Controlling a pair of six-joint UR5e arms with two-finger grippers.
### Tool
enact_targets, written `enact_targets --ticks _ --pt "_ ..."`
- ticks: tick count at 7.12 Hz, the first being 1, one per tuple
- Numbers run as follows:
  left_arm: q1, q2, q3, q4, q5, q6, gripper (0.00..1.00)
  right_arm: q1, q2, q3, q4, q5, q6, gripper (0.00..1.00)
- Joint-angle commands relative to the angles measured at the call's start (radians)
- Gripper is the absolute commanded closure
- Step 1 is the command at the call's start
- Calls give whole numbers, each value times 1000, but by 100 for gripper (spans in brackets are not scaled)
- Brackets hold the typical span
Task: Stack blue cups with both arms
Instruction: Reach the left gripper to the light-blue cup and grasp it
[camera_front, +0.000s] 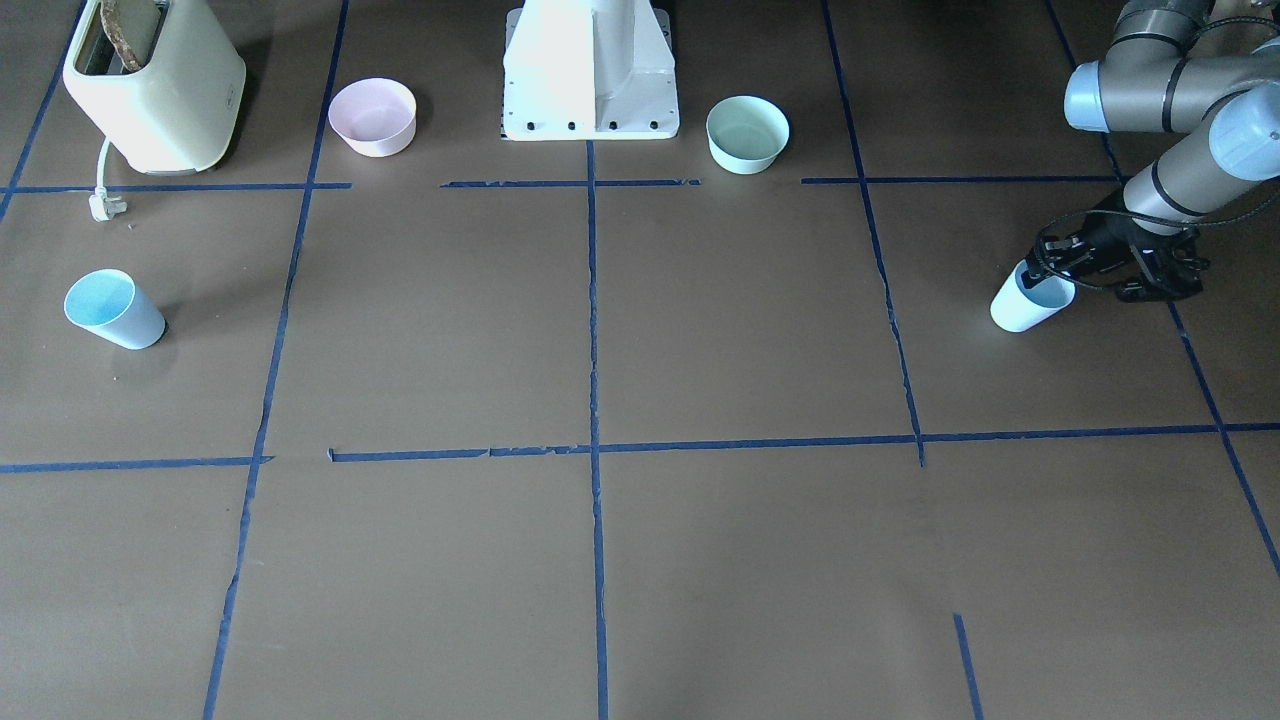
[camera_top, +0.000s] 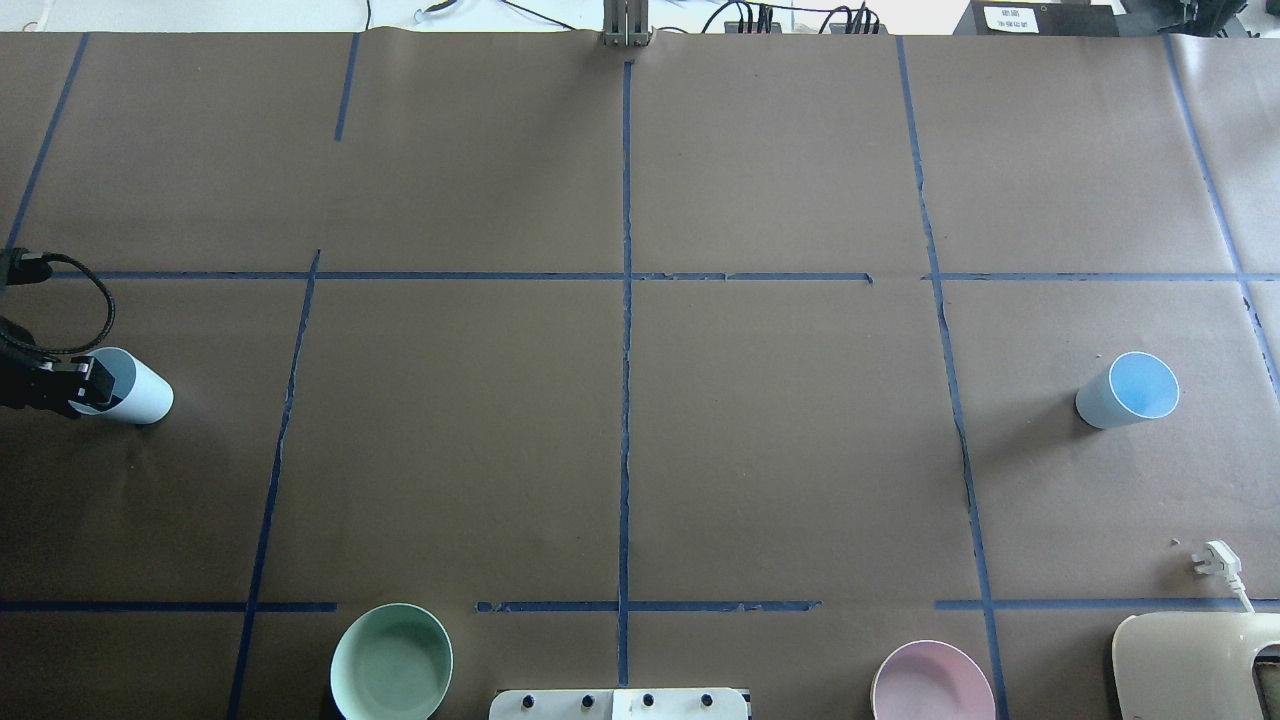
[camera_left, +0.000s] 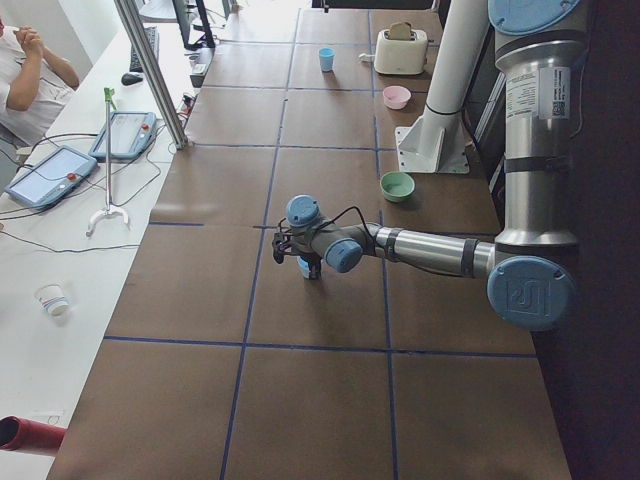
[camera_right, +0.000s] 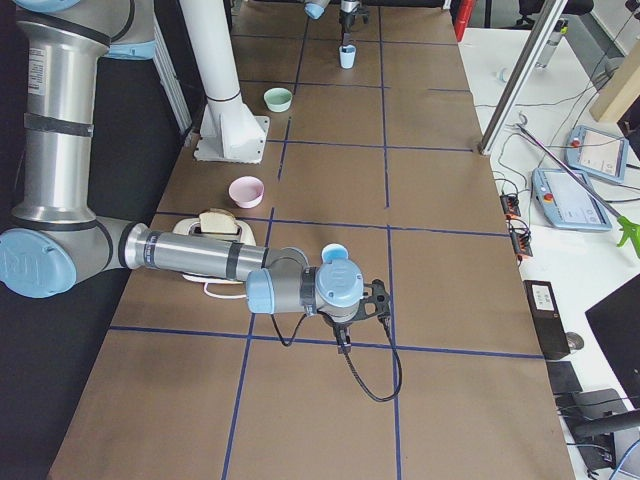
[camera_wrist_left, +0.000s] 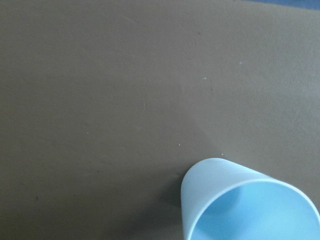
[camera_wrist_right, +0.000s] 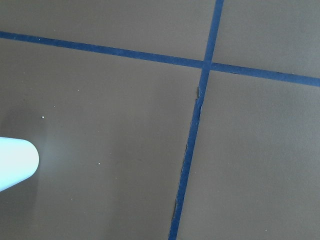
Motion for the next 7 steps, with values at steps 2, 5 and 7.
enact_targets --ticks 2,5,7 --pt "4 -82 2 0 -12 -50 100 0 0 -2 1 8 -2 0" --pt "200 -406 -59 27 4 -515 100 0 5 9 3 39 0 0" --pt "370 -717 11 351 162 -583 100 0 5 8 3 39 0 0"
